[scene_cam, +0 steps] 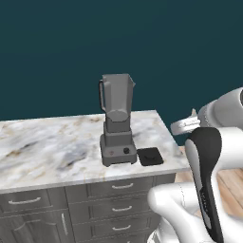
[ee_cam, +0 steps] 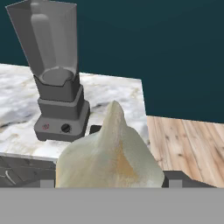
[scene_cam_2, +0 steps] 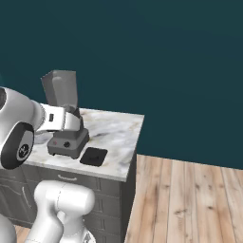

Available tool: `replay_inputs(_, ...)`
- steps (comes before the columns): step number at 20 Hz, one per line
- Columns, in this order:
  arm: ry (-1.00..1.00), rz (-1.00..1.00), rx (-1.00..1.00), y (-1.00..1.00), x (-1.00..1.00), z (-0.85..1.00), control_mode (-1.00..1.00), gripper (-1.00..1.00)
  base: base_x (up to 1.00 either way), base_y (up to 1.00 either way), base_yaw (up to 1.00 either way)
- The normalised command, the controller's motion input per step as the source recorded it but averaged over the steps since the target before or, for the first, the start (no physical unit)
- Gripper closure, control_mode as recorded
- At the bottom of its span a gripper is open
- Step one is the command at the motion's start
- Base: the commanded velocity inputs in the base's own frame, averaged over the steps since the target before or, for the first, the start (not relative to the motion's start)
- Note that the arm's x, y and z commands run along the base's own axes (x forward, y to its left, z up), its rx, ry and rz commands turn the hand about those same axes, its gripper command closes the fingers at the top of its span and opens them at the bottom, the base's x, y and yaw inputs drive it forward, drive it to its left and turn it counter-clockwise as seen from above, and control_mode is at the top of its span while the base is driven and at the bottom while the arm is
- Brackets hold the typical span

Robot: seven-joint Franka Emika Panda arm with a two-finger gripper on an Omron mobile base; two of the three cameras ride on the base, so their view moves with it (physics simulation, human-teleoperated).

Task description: Grab the garlic and lime from the fridge, place them in the blender, close the lid, and turn on the blender to create a marinade.

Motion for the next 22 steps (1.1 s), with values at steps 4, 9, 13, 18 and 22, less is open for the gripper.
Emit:
replay_inputs(4,0.0,0.0,0.0,0.06,0.11,0.11,-1.0,1.0,0.21,0.09,-0.03)
replay_inputs(9,0.14,0.0,0.01,0.39,0.85,0.65,-1.0,1.0,0.0,0.0,0.0)
replay_inputs(13,0.27,0.0,0.04,0.11,1.0,0.83,-1.0,1.0,0.0,0.0,0.0)
replay_inputs(18,0.34,0.0,0.05,0.05,1.0,0.66,-1.0,1.0,0.0,0.0,0.0)
replay_inputs(22,0.32,0.01,0.0,0.3,0.59,0.11,-1.0,1.0,0.0,0.0,0.0)
